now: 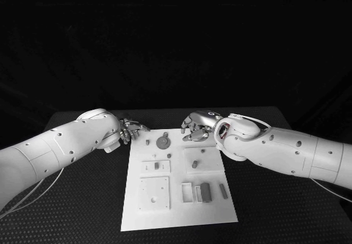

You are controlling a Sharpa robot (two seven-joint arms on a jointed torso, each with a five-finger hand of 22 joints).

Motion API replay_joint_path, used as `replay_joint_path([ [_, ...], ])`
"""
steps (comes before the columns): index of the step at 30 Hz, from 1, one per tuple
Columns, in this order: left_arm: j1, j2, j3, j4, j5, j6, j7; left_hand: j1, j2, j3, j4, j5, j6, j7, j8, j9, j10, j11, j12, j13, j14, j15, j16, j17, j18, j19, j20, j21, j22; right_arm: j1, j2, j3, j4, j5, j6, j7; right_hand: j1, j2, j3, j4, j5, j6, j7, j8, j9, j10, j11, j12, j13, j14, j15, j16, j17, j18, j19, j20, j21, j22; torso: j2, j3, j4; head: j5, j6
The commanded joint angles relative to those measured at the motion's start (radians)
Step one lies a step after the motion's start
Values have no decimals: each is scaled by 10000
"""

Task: Assemble the parts on the task board

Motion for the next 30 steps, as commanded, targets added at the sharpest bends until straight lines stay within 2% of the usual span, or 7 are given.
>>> replay_joint_path([
  [1, 23, 164, 0, -232, -423, 544, -158, -96, 68, -141, -48, -41, 78, 8, -6, -45, 213, -65, 84, 63, 136, -118, 221, 120, 298, 162, -97, 157, 103, -3, 33, 6, -3, -24, 0, 35, -91, -40, -14, 67, 21, -10, 105, -42, 12, -5, 54, -34, 0, -62, 12, -36, 4, 462, -1, -55, -34, 84, 27, 0, 6, -4, -23],
  [6, 25, 296, -22, -358, -426, 692, -137, -62, 302, -374, -273, -40, 0, -8, -93, -28, 466, -169, 456, 332, 271, -318, 687, 416, 311, 407, -271, 505, 451, -3, 72, 6, -28, -24, 6, 43, -92, -42, -13, 70, 21, -9, 106, -42, 13, -4, 55, -34, 0, -62, 13, -37, 4, 462, -1, -54, -35, 84, 27, 11, -2, -7, -65],
  [10, 24, 395, -72, -352, -426, 908, -139, 57, 577, -471, -434, -25, 227, -122, 53, 165, 491, -276, 794, 576, 296, -457, 1017, 600, 296, 492, -393, 763, 747, -3, 90, 7, -43, -24, 11, 43, -92, -43, -12, 71, 21, -9, 106, -42, 14, -4, 55, -35, 0, -63, 14, -39, 1, 462, -1, -54, -36, 84, 30, 7, -2, -15, -101],
  [16, 21, 513, -174, -377, -479, 959, -125, 405, 870, -478, -807, 396, -3, -75, -115, 342, 298, -256, 1158, 846, 223, -511, 1228, 671, 202, 442, -506, 944, 1061, -3, 115, 7, -48, -24, 13, 44, -92, -45, -11, 74, 21, -8, 107, -42, 15, -4, 56, -35, 0, -58, 15, -38, 8, 462, -1, -54, -38, 83, 12, 0, -4, -43, -133],
  [17, 21, 522, -178, -383, -520, 946, -120, 505, 844, -354, -810, 366, -54, -61, -170, 340, 279, -241, 1204, 878, 226, -511, 1249, 670, 192, 455, -513, 962, 1092, -3, 116, 7, -48, -24, 14, 44, -93, -45, -11, 75, 21, -8, 107, -42, 15, -4, 56, -35, 0, -57, 15, -37, 10, 462, -1, -54, -38, 83, 10, -1, -5, -48, -141],
  [19, 20, 549, -186, -404, -674, 946, -98, 680, 565, 236, -497, 99, -112, -17, -321, 315, 207, -218, 1327, 958, 226, -496, 1297, 652, 161, 475, -521, 987, 1173, -3, 116, 7, -50, -24, 18, 43, -93, -45, -11, 76, 21, -8, 107, -42, 16, -3, 56, -34, 0, -57, 15, -38, 10, 462, -1, -54, -38, 83, 7, 0, -8, -51, -143],
  [30, 16, 756, -312, -497, -752, 935, -38, 630, 463, 335, -381, 48, -45, -31, -350, 317, 195, -226, 1403, 1002, 237, -503, 1342, 650, 160, 489, -528, 1014, 1237, -3, 148, 8, -52, -24, 40, 36, -97, -50, -10, 83, 21, -7, 108, -43, 18, -3, 57, -35, 0, -61, 17, -42, -2, 462, 0, -54, -41, 83, 7, -5, 5, -85, -172],
])
